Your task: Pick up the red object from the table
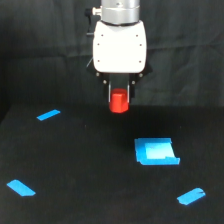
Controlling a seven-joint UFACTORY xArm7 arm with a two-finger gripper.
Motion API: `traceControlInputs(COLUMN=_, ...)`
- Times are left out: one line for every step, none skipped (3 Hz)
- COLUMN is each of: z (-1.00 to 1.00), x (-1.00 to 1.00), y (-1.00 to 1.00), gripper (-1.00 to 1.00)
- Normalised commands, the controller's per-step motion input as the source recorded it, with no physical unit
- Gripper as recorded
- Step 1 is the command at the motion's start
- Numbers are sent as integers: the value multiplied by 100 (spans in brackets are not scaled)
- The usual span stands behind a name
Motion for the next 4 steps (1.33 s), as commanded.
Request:
traceControlInputs(z=16, x=-8, y=-9, gripper=-99)
traceControlInputs(z=0, x=1, y=-16, gripper=-98)
traceControlInputs(z=-15, x=-1, y=-7, gripper=-99)
traceControlInputs(z=-6, x=2, y=6, gripper=-100)
